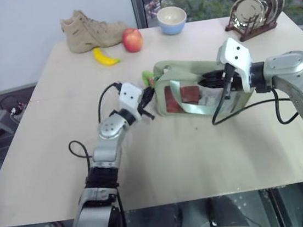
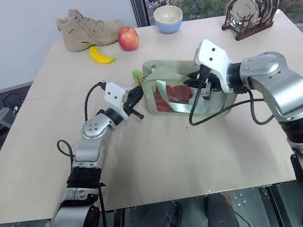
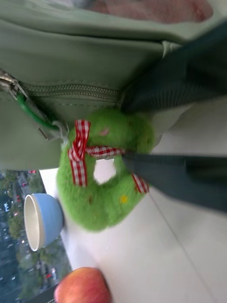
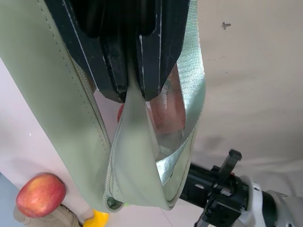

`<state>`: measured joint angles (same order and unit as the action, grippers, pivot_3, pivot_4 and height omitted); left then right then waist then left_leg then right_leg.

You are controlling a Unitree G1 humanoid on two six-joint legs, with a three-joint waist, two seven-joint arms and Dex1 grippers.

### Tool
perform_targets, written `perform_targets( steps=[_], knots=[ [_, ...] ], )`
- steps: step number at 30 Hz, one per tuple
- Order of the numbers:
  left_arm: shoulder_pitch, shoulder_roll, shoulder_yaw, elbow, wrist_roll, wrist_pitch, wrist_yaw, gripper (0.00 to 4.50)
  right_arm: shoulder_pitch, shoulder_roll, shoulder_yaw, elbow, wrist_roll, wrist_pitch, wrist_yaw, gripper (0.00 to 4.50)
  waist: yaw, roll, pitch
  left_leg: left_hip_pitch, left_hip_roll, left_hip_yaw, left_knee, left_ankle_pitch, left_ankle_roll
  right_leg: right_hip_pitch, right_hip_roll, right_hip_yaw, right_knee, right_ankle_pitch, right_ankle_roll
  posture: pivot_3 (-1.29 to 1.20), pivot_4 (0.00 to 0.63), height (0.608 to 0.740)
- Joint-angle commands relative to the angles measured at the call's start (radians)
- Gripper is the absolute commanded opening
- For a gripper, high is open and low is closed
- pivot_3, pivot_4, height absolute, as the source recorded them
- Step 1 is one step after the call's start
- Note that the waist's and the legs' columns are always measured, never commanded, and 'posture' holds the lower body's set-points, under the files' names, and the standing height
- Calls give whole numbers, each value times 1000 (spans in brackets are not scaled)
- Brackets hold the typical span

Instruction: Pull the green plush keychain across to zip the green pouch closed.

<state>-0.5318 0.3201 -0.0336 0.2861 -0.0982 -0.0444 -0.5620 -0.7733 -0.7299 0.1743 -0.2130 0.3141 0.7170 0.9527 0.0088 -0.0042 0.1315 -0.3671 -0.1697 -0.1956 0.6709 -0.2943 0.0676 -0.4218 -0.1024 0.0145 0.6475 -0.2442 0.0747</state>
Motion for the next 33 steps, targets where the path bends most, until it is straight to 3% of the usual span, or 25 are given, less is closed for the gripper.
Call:
perform_targets(
  steps=[1, 10, 15, 18, 19, 21, 25, 29, 31, 33],
  knots=[
    [-44, 48, 13, 11, 32, -102, -11, 56, -1, 4, -2, -21, -6, -13, 0, 0, -1, 0, 0, 0, 0, 0, 0, 0, 0, 0, 0, 0, 0, 0, 0, 0, 150, 740],
    [-247, 247, -77, 197, 299, -591, 26, 56, -10, 18, 6, 0, -16, -28, 5, 0, -3, -1, 0, 0, 0, 0, 0, 0, 0, 0, 0, 0, 0, 0, 0, 0, 150, 740],
    [-434, 263, -155, 351, 349, -832, -9, 56, -19, 34, 14, 20, -26, -44, 10, 0, -10, -1, 0, 0, 0, 0, 0, 0, 0, 0, 0, 0, 0, 0, 0, 0, 150, 740],
    [-518, 250, -206, 441, 324, -883, -90, 56, -24, 43, 18, 28, -33, -49, 11, 0, -22, -1, 0, -2, 0, 0, 1, 0, 0, -1, 0, -1, 0, 0, 0, 0, 150, 740],
    [-532, 241, -217, 466, 277, -868, -158, 56, -27, 47, 19, 31, -34, -51, 11, 0, -25, -1, 0, -2, 0, 0, 1, 0, 0, -1, 0, 0, 1, 0, 0, 0, 150, 740],
    [-547, 224, -219, 507, 216, -818, -241, 641, -32, 54, 20, 34, -36, -52, 8, 0, -28, -1, 0, -2, 0, 0, 1, 0, 0, -1, 0, 0, 1, 0, 0, 0, 150, 740],
    [-536, 191, -163, 528, 56, -666, -373, 2300, -29, 62, 18, 26, -40, -47, 1, 0, -31, -1, -1, -4, 0, 0, 2, 0, 0, -4, 0, 0, 8, 0, 0, 0, 150, 740],
    [-473, 225, -65, 411, -176, -315, -567, 2300, -21, 63, 16, 12, -39, -40, -2, 0, -49, -1, -1, -16, -1, -1, 15, 0, 0, -14, 0, -2, 14, 0, 0, 0, 150, 740],
    [-442, 270, -20, 338, -250, -167, -630, 2300, -18, 62, 14, 9, -38, -39, 0, 0, -54, -1, -1, -16, -1, -1, 14, 0, 0, -14, 0, -2, 14, 0, 0, 0, 150, 740],
    [-382, 335, 28, 217, -381, 92, -707, 2300, -16, 59, 14, 6, -38, -40, 4, 0, -56, -1, -1, -16, -1, -2, 14, 0, 0, -14, 0, -2, 14, 0, 0, 0, 150, 740]
  ],
)
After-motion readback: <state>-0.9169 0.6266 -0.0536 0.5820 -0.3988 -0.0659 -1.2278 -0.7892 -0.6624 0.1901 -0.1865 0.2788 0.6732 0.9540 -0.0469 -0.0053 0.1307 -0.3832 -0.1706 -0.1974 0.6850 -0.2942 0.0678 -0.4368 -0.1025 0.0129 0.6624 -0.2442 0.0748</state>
